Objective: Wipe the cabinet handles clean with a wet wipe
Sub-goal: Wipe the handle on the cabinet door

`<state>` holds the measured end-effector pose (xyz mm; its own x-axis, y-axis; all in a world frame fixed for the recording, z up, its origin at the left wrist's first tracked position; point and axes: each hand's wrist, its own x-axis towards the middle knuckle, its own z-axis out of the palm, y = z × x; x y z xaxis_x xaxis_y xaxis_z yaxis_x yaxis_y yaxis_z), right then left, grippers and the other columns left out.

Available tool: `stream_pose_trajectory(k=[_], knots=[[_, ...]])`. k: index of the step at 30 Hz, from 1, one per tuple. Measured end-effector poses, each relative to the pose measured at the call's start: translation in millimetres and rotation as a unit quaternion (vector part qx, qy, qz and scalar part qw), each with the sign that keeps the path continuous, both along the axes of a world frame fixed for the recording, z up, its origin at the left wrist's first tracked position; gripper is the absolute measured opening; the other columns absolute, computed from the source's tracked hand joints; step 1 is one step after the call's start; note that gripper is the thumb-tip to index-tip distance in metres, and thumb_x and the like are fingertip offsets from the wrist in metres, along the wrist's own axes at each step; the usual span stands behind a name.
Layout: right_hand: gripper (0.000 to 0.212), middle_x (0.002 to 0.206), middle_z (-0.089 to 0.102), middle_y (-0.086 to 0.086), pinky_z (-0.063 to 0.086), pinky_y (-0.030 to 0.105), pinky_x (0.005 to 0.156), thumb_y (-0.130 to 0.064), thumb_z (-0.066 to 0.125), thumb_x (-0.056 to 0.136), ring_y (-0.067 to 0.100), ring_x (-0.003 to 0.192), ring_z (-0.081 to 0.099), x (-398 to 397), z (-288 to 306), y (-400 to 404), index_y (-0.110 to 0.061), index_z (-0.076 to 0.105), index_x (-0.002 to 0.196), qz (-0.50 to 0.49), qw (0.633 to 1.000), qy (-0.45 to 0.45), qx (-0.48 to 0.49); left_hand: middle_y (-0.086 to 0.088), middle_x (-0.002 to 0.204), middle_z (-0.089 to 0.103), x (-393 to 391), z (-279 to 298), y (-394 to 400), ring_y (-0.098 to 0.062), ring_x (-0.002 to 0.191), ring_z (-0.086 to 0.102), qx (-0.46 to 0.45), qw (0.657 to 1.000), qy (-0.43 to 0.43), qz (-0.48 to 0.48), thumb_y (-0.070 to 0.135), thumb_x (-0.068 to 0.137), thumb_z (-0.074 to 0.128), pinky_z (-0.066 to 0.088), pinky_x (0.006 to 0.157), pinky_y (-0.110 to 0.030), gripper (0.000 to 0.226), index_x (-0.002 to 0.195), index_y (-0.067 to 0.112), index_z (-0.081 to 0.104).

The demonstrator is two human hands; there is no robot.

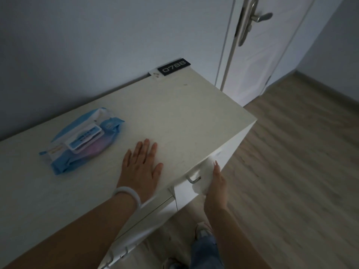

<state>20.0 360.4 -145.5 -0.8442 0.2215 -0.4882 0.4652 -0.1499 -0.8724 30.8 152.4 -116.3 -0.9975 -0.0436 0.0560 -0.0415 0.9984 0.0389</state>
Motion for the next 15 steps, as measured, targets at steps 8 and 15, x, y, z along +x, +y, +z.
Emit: stream_pose_trajectory(k=[8,15], knots=[[0.025,0.092,0.060,0.003,0.041,0.021,0.060,-0.024,0.053,0.093,0.018,0.084,0.056,-33,-2,-11,-0.004,0.058,0.107,-0.123,0.990,0.000,0.067,-0.003,0.159,0.022,1,1,-1,-0.022,0.147,0.020,0.002,1.000,0.006,-0.002,0.051,0.095,0.019,0.016,0.118,-0.044,0.064,0.152,0.022,0.023],[0.027,0.091,0.058,0.008,0.045,0.036,0.076,-0.033,0.040,0.100,0.025,0.087,0.057,-31,-14,-23,-0.008,0.053,0.098,-0.120,0.988,-0.044,0.086,-0.002,0.160,0.020,0,2,0,-0.021,0.147,0.017,0.012,1.000,0.001,-0.001,0.051,0.094,0.017,0.015,0.118,-0.045,0.065,0.152,0.023,0.020]])
